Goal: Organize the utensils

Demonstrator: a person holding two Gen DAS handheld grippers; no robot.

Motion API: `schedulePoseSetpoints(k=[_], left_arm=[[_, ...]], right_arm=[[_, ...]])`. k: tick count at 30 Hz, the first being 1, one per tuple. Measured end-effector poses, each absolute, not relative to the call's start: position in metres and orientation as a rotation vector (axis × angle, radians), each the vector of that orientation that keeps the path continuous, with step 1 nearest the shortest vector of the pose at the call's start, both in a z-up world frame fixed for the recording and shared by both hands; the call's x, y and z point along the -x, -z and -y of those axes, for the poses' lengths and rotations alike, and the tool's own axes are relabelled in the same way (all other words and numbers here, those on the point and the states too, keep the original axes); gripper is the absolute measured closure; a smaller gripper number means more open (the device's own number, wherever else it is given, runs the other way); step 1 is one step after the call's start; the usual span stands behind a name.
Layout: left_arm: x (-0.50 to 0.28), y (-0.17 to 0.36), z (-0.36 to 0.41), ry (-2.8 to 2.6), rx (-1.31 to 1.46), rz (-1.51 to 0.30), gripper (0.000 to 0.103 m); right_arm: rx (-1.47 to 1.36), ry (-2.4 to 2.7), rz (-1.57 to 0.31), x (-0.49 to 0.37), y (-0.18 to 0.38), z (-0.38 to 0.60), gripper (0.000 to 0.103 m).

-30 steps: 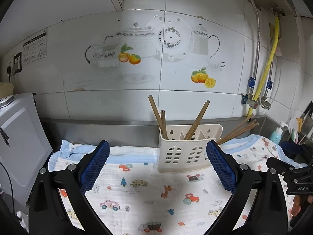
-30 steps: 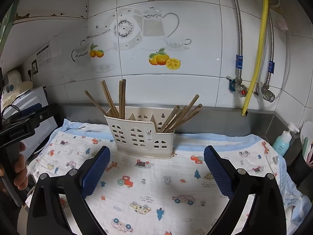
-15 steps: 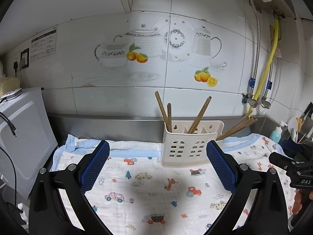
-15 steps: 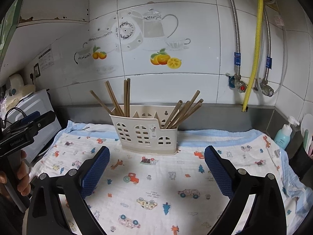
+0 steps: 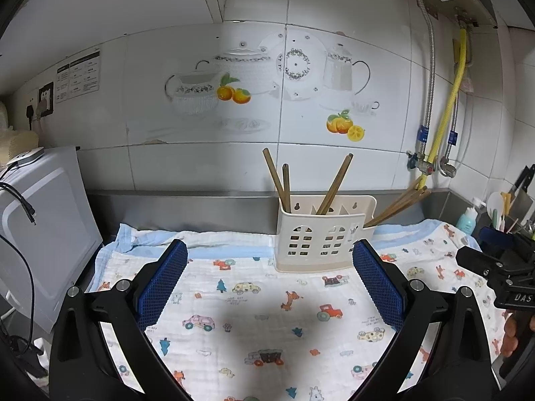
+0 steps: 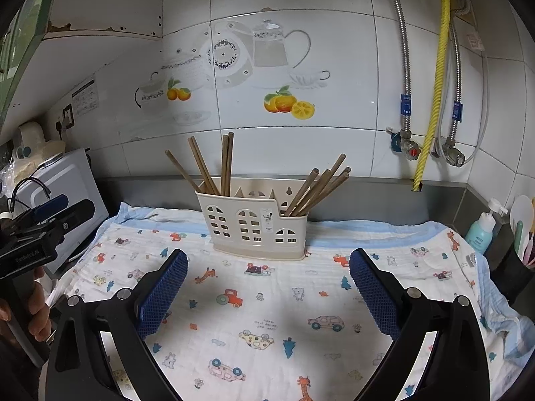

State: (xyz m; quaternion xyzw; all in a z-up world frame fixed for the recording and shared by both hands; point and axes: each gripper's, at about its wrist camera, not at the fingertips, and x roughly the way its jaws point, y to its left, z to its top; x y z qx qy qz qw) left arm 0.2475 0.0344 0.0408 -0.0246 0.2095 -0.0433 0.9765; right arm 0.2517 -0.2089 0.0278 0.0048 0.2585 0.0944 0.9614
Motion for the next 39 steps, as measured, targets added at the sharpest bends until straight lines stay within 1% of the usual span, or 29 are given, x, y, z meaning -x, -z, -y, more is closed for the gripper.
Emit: schedulePoseSetpoints(k=[23, 39], left_arm=[[-0.203, -0.036, -0.042, 0.096, 0.074, -0.445, 0.005], [-0.156, -0.038, -0.041, 0.111, 0.075, -0.434, 0.005]], right_arm=[[-0.022, -0.201, -0.493, -0.205, -0.031, 0.205, 0.009], [-0.06, -0.211, -0.466, -0.157, -0.032, 0.206, 0.008]])
